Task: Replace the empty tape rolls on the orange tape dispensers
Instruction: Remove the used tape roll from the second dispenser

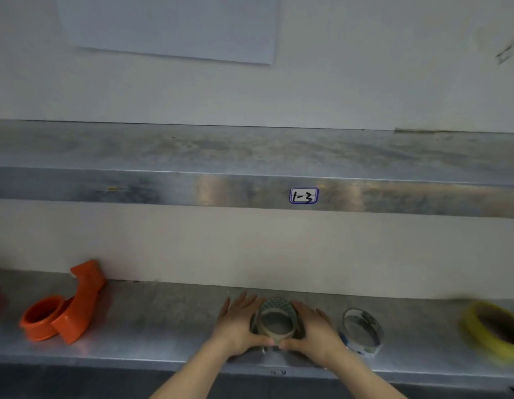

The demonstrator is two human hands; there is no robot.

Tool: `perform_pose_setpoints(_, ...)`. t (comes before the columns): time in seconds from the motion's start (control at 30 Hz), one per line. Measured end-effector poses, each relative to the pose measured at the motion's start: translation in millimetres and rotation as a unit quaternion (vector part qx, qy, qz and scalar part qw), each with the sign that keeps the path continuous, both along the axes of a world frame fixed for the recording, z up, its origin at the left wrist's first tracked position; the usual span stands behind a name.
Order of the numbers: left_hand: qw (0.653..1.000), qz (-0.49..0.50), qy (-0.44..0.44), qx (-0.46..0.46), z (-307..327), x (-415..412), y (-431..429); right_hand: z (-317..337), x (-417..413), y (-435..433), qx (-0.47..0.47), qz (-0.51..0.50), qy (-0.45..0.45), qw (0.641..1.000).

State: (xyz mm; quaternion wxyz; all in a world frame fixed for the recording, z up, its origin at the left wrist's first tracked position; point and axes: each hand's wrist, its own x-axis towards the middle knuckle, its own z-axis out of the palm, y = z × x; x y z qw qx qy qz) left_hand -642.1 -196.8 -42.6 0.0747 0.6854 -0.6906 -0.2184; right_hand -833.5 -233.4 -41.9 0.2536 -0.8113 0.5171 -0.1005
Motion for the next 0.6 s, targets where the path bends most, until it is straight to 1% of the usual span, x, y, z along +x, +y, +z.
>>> perform_pose_setpoints(0.17,1.000,-0.008,-0.002,0.020,-4,3,-6,7,-1,2,0.019,-0.010,-0.004,1.000)
perform_pose_setpoints(0.27,0.998,-0.033,0.039,0.039,9,6,-8,16,-8,6,0.053,-0.038,-0.058,0.996)
perform_pose_setpoints(0.33,0.994,-0.041,0.094,0.041,21,6,-14,24,-14,8,0.065,-0.064,-0.089,0.992)
perform_pose_setpoints(0.43,0.979,-0.086,0.185,0.014,37,-9,-34,42,-26,16,0.049,-0.110,-0.120,0.985)
perform_pose_setpoints(0.5,0.969,-0.139,0.202,-0.003,49,-34,-48,54,-43,18,0.015,-0.144,-0.118,0.982)
perform_pose_setpoints(0.6,0.953,-0.198,0.230,-0.008,64,-87,-63,70,-83,24,-0.033,-0.220,-0.124,0.967)
